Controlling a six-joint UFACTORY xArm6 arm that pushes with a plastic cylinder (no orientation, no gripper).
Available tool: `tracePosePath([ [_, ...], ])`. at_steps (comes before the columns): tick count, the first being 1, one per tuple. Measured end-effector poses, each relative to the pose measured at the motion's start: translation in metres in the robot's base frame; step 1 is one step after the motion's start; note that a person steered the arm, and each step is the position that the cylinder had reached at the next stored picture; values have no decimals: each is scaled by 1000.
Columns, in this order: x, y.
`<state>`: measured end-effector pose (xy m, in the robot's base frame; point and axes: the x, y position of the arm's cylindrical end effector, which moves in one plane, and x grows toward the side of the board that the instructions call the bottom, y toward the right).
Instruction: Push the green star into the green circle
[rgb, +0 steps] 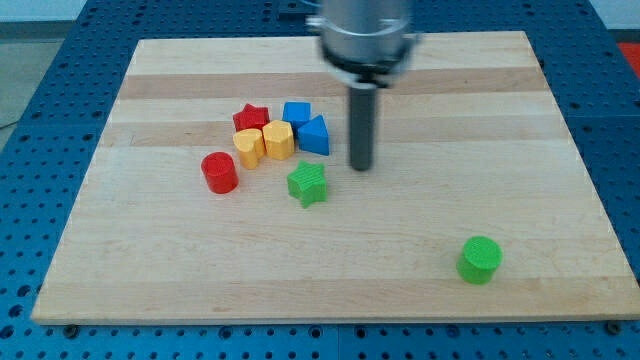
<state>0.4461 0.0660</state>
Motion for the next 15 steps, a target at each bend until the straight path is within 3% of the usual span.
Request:
tracePosePath([
  [1,15,61],
  [2,6,43],
  [5,6,-149],
  [7,77,-126],
  [8,60,-158],
  [9,48,-230],
  [10,81,-246],
  [11,96,-191],
  [12,96,-96],
  [13,96,-52],
  [15,93,-189],
])
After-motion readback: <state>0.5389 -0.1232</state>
